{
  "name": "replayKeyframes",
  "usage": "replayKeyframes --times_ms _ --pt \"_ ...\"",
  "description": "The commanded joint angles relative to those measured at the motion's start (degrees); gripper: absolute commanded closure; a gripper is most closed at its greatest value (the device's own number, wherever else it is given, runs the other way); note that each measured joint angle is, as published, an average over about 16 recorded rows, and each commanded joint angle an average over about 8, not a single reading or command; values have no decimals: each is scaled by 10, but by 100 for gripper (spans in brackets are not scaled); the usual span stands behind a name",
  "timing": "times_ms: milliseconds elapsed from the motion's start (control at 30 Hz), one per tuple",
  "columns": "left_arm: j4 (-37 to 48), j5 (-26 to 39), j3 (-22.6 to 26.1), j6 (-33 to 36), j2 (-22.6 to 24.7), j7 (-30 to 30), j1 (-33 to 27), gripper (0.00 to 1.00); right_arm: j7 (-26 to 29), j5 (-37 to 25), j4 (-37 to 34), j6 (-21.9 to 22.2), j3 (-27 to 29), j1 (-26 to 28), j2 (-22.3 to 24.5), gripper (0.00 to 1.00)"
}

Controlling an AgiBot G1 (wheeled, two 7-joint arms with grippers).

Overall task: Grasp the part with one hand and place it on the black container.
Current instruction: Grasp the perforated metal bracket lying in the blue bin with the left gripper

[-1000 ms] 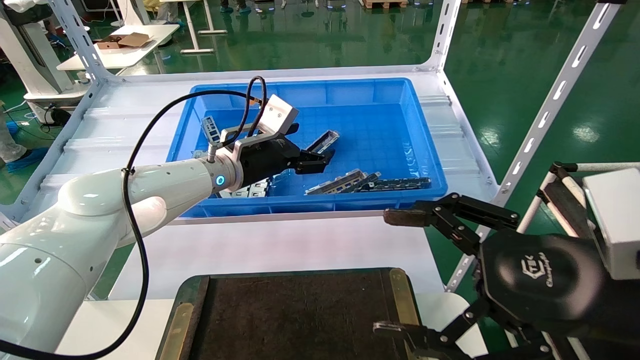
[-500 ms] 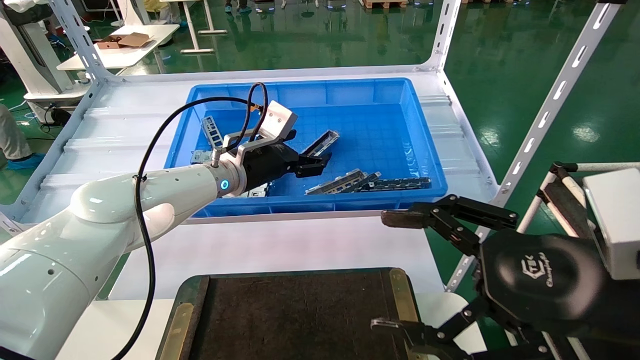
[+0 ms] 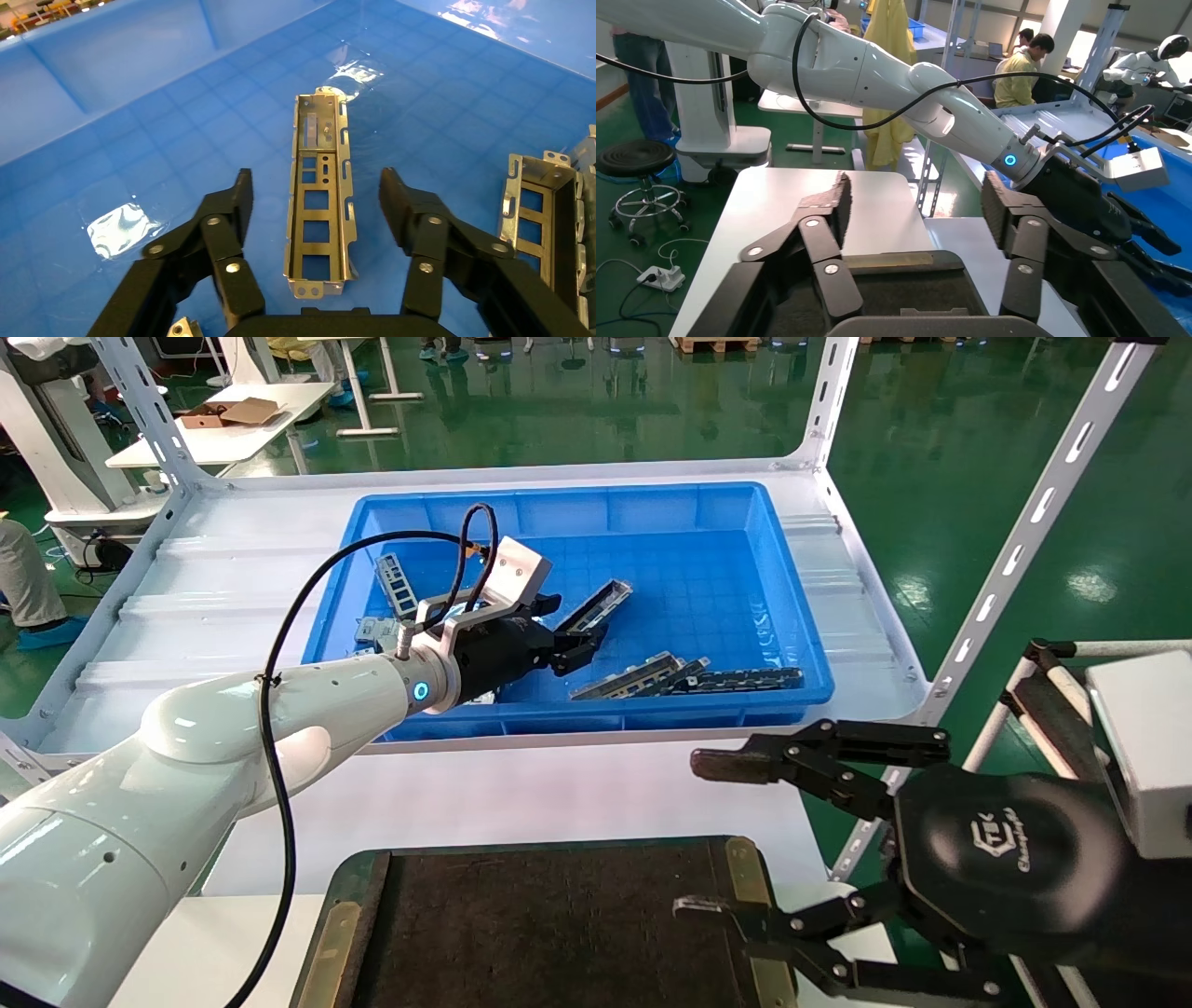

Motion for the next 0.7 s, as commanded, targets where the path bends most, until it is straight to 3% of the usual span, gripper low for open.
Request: replayKeyframes --times_ms 33,700 --pt "1 -7 7 -2 0 0 0 100 0 0 0 0 0 0 0 100" --pt "1 -76 42 -9 -2 21 -7 100 0 0 0 0 0 0 0 100"
